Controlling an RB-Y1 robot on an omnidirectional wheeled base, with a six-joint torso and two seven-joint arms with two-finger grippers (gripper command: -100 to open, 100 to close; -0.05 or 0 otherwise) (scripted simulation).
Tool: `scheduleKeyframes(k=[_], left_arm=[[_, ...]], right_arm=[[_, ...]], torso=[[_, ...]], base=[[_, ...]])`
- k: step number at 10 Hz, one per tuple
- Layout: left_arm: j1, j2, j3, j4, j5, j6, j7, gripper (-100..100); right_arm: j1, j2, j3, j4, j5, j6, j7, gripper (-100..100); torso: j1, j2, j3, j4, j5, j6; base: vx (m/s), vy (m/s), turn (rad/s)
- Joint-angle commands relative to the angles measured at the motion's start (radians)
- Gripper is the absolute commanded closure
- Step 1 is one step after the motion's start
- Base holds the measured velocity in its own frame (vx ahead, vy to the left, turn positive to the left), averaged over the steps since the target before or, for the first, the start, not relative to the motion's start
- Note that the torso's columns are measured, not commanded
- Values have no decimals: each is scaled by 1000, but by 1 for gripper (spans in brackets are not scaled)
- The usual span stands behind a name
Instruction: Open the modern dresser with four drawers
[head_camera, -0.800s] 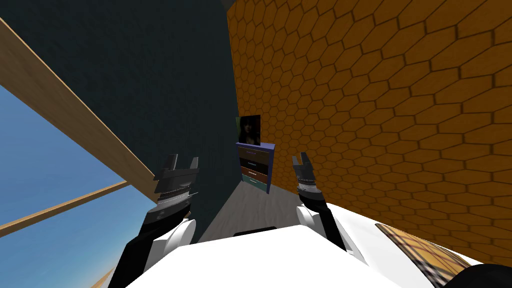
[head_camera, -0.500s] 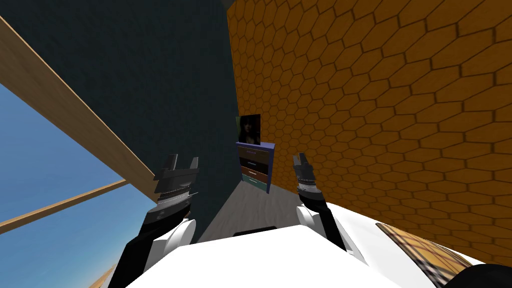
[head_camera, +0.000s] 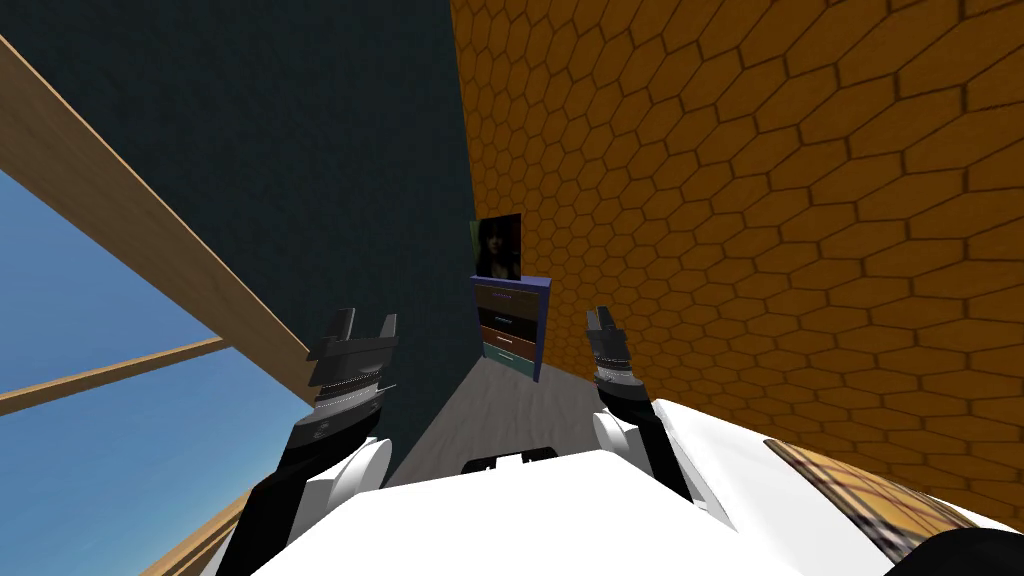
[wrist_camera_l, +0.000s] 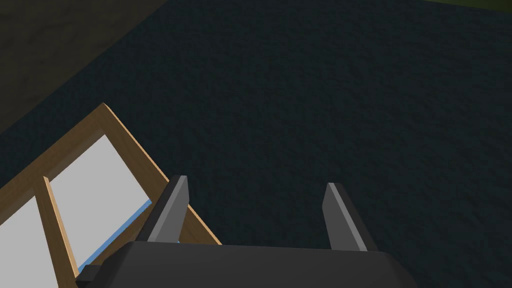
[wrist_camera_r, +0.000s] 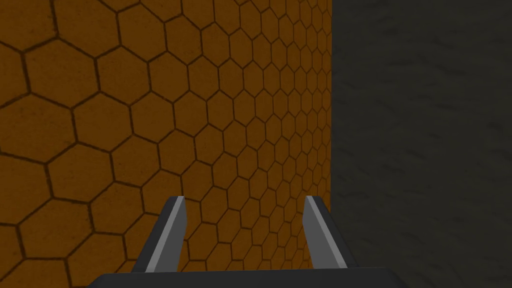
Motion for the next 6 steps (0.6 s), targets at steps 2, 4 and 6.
scheduleKeyframes(k=[2, 4, 6], left_arm=[[0, 0, 0, 0, 0, 0, 0, 0], [0, 0, 0, 0, 0, 0, 0, 0], [0, 0, 0, 0, 0, 0, 0, 0]], right_arm=[[-6, -29, 2, 14, 12, 16, 5, -100], [-19, -64, 8, 46, 39, 52, 16, -100], [-40, -92, 17, 94, 79, 108, 33, -100]], torso=[[0, 148, -295, 148, 0, 0], [1, 191, -384, 190, 0, 0], [1, 194, -389, 194, 0, 0]], base=[[2, 4, 46], [-2, 16, 114], [-2, 30, 195]])
